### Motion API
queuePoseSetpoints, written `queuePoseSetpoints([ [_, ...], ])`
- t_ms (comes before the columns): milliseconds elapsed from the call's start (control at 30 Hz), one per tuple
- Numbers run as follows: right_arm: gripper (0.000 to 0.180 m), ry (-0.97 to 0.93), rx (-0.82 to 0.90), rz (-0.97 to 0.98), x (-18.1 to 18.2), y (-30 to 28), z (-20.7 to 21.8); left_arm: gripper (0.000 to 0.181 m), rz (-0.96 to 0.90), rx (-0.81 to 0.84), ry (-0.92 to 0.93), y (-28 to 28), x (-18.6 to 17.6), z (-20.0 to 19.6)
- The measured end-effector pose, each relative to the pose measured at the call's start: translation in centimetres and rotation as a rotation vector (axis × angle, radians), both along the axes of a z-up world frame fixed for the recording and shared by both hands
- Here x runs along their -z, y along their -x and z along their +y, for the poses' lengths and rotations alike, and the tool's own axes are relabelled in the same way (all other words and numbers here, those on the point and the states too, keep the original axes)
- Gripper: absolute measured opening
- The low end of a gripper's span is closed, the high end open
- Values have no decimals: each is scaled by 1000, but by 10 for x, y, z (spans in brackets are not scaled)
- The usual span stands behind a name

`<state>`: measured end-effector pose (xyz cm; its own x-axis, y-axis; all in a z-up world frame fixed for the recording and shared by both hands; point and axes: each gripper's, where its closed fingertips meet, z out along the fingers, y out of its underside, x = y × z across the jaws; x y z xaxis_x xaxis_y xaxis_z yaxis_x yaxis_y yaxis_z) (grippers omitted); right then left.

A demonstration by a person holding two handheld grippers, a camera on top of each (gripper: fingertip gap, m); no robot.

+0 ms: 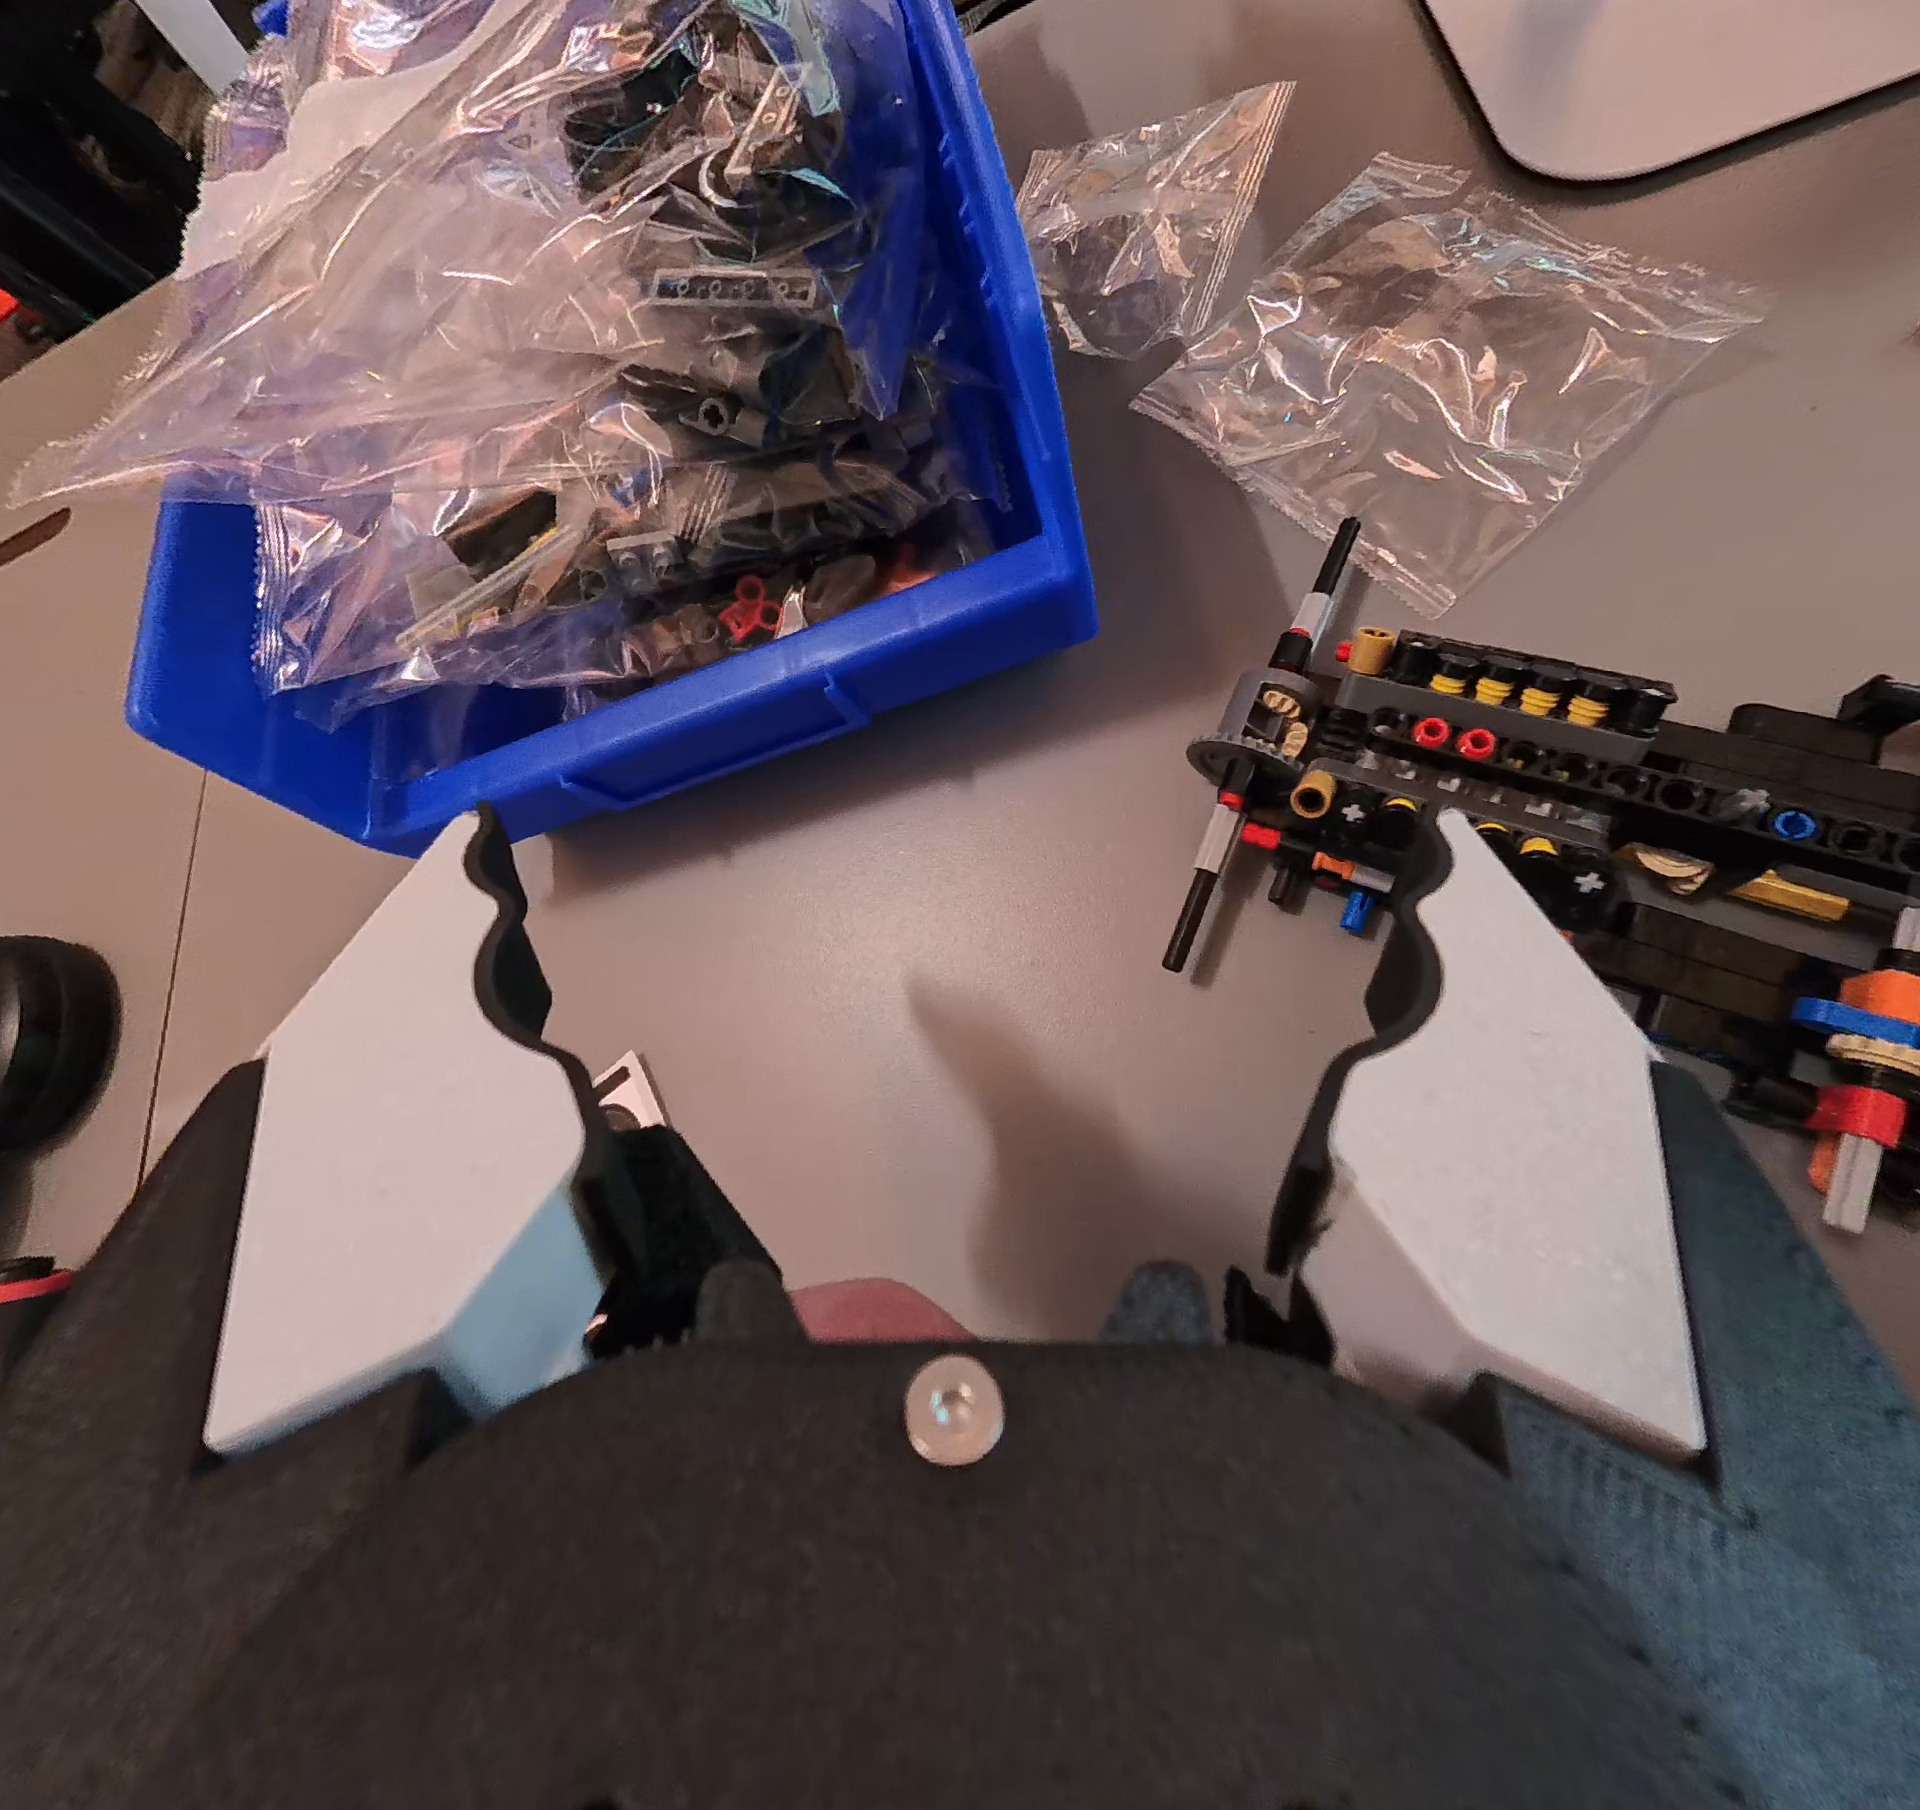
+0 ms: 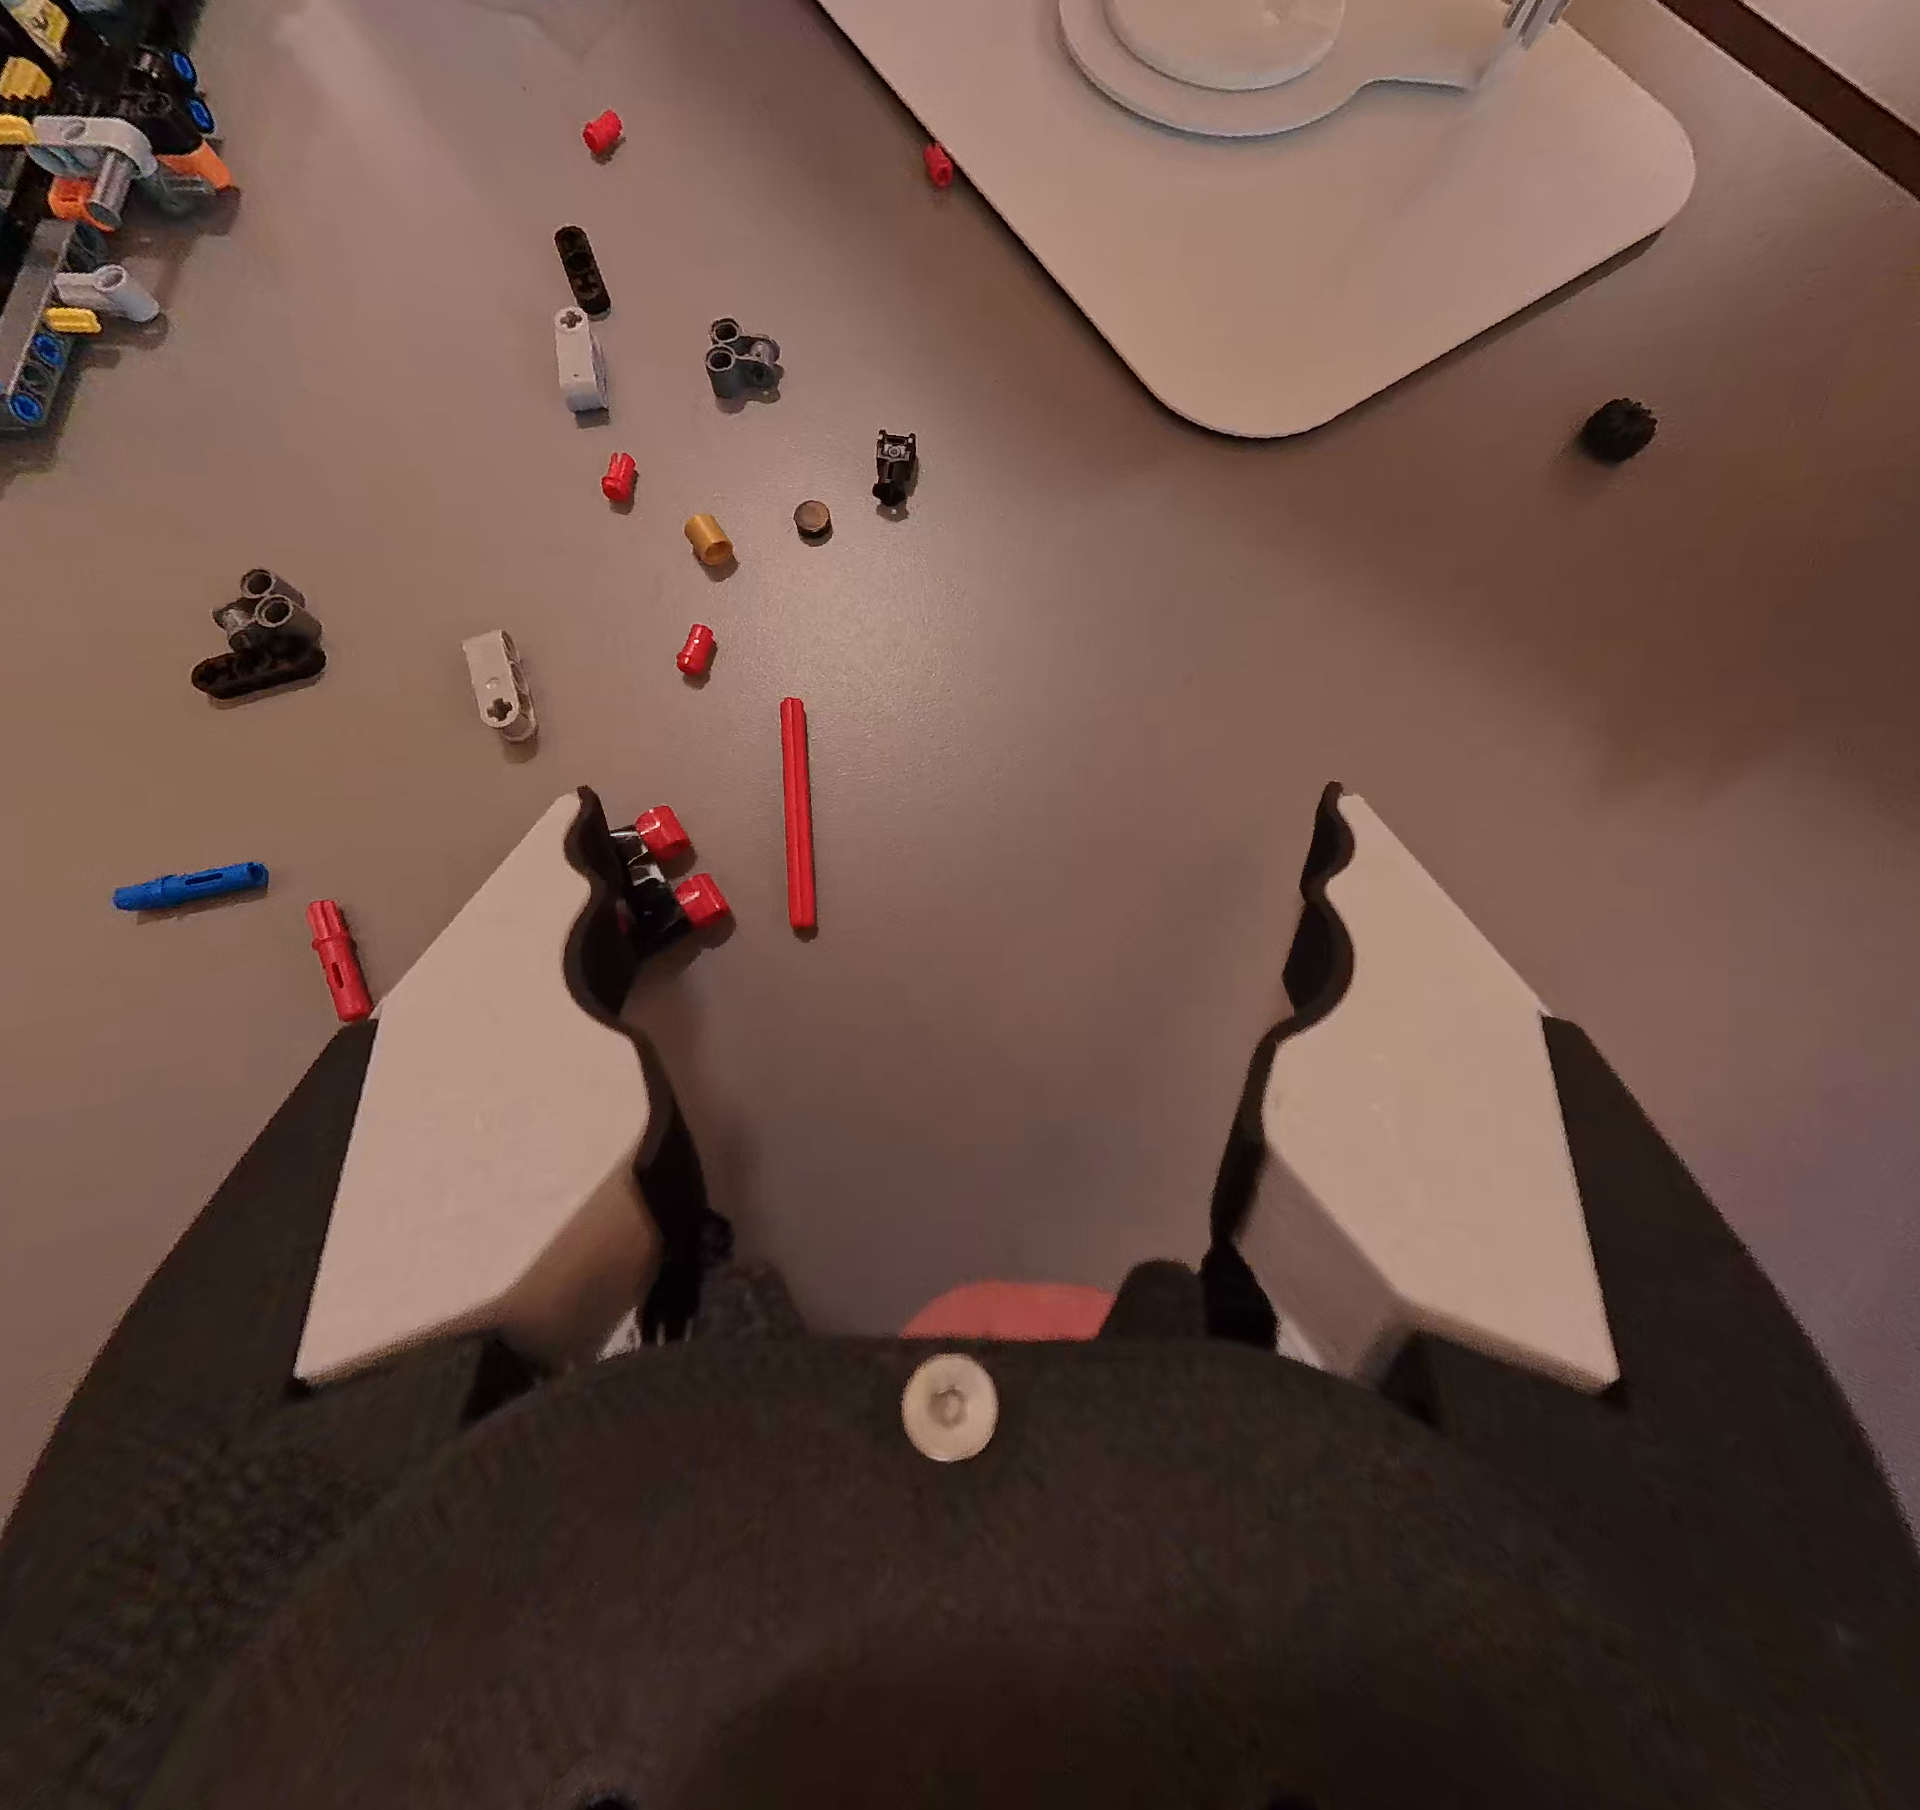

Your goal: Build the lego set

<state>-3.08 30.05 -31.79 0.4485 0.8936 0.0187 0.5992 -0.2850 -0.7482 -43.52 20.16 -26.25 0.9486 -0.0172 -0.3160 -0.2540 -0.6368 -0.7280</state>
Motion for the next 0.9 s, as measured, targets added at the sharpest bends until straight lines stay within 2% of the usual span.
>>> queuePoseSetpoints([
  [367,129,-78,11,-69,1,-3,4,157,2,6,5,-2,1,1],
  [900,130,-108,3,-62,-8,0,2,157,-17,17,2,-6,0,1],
])
